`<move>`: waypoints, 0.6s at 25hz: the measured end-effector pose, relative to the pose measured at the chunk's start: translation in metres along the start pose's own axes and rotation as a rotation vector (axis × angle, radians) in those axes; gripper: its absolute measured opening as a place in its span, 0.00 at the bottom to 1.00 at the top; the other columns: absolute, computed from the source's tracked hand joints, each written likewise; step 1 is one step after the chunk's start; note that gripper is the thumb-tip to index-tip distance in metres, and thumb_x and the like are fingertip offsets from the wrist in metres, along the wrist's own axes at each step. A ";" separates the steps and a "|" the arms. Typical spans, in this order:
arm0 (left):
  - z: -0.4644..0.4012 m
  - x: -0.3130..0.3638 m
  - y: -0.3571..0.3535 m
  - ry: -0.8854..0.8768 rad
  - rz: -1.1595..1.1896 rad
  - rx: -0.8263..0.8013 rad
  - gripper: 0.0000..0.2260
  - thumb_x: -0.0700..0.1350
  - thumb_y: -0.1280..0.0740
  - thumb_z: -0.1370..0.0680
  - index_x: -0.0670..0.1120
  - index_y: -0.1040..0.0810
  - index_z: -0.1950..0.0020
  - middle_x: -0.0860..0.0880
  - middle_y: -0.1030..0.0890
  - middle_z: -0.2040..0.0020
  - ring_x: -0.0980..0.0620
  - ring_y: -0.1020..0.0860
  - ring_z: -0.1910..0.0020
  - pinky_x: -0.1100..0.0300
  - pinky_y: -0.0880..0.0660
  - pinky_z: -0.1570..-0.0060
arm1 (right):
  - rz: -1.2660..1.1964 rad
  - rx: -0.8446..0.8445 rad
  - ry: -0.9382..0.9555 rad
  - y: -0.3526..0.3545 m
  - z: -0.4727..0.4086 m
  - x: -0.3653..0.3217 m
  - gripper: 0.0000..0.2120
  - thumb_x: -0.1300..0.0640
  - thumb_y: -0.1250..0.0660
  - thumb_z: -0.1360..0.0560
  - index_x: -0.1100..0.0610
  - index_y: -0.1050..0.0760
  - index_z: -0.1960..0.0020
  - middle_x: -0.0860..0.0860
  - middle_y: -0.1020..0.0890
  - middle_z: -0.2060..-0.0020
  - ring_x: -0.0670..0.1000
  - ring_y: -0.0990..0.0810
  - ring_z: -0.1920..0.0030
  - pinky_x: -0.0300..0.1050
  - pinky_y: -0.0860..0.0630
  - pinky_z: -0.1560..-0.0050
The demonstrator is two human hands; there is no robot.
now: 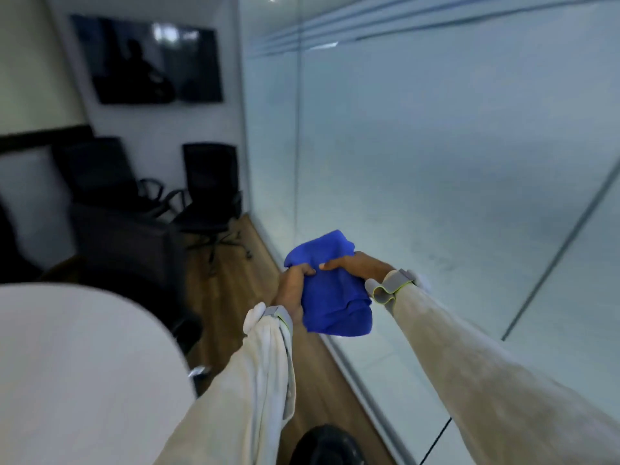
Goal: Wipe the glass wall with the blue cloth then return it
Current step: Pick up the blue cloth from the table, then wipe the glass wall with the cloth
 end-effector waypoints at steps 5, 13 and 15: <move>-0.025 0.043 -0.211 -0.166 -0.024 -0.286 0.22 0.44 0.28 0.36 0.42 0.15 0.42 0.39 0.12 0.47 0.36 0.15 0.44 0.35 0.22 0.37 | 0.007 0.373 0.102 0.206 0.038 -0.008 0.21 0.60 0.24 0.29 0.63 0.24 0.38 0.56 0.19 0.43 0.55 0.21 0.47 0.47 0.23 0.48; 0.035 0.085 -0.430 -0.119 0.258 -0.689 0.10 0.47 0.36 0.20 0.44 0.17 0.47 0.43 0.14 0.48 0.44 0.17 0.53 0.54 0.23 0.53 | -0.003 0.943 0.281 0.395 0.147 -0.044 0.05 0.64 0.31 0.28 0.56 0.25 0.58 0.58 0.18 0.54 0.61 0.18 0.51 0.55 0.19 0.51; 0.026 0.080 -0.441 -0.327 0.056 -0.488 0.12 0.44 0.33 0.20 0.46 0.21 0.37 0.43 0.20 0.35 0.44 0.22 0.41 0.54 0.25 0.51 | 0.043 1.122 0.311 0.422 0.179 -0.056 0.03 0.63 0.33 0.28 0.57 0.25 0.57 0.58 0.19 0.57 0.60 0.19 0.54 0.53 0.20 0.53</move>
Point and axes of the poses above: each hand's wrist, its own z-axis away from the middle knuckle, its own y-axis out of the back of the hand, x = y × z, the point moved 5 cm from there along -z, towards the middle knuckle
